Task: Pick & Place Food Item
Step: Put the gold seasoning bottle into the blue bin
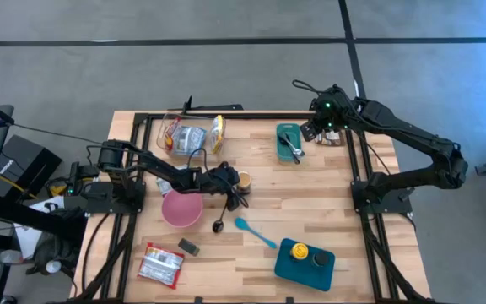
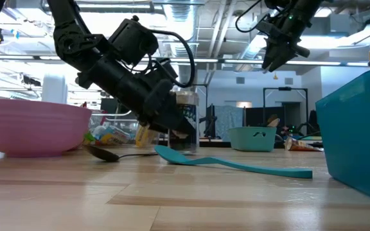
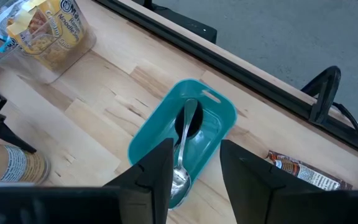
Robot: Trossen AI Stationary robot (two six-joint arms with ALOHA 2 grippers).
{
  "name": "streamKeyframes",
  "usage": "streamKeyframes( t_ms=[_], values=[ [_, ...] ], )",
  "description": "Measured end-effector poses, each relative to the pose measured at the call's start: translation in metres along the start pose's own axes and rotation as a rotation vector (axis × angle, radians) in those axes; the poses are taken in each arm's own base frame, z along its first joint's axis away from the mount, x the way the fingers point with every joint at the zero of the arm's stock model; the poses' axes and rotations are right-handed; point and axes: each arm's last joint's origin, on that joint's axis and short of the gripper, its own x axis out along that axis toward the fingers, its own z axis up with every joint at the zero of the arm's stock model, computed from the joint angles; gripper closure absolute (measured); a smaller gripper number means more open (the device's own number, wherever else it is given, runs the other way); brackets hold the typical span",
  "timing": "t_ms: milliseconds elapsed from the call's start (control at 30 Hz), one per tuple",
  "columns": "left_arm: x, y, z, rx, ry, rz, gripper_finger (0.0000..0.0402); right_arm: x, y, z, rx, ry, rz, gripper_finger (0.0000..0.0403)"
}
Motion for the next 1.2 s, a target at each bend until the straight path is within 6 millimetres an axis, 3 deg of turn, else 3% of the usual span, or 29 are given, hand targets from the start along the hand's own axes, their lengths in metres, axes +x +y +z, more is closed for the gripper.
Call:
streamKeyframes(
  t_ms=[233,467,900,1200],
  values=[
    [-0.009,-0.002,0.012,-0.031,-0.037,-0.05,0.0119,0.0,0.001,0.0,-0.016,0.017,0.049,0.0276],
    [-0.037,-0.003,0.045,-0.051,-0.156,-0.074,0.0122,-0.002,0.013,-0.004,-0.108,0.026,0.136,0.0276],
    [-0.092,-0.001,0.09,-0.096,-0.363,-0.118,0.0119,-0.016,0.062,-0.013,-0.261,-0.079,0.324,0.0276],
    [-0.098,-0.003,0.093,-0.139,-0.354,-0.189,0.0121,-0.02,0.094,-0.025,-0.378,-0.162,0.547,0.0276]
  ],
)
